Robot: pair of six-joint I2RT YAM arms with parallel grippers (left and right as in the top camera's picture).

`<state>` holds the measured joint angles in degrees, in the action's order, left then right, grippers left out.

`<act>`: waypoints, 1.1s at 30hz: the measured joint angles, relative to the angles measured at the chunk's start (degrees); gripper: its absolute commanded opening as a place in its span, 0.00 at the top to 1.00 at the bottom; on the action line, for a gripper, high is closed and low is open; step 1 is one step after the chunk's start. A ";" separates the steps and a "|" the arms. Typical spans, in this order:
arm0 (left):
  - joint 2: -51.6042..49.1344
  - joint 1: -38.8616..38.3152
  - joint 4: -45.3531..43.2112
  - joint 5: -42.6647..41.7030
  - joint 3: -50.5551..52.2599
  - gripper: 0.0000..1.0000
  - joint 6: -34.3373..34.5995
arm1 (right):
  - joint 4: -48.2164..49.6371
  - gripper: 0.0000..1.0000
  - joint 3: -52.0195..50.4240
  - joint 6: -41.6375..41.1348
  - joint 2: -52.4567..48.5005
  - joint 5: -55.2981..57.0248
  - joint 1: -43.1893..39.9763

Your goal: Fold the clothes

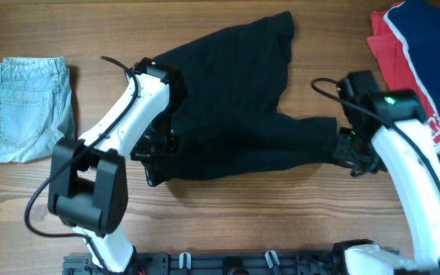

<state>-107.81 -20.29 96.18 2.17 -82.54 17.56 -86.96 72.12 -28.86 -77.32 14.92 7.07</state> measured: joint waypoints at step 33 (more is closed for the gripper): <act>-0.66 -0.02 -47.78 -7.30 0.57 0.96 2.67 | 58.77 0.51 -0.15 14.01 -29.64 -17.90 -0.17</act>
<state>-108.47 -20.32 48.40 -5.13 -81.97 20.23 -28.18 71.96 -14.85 -106.96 -2.98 6.90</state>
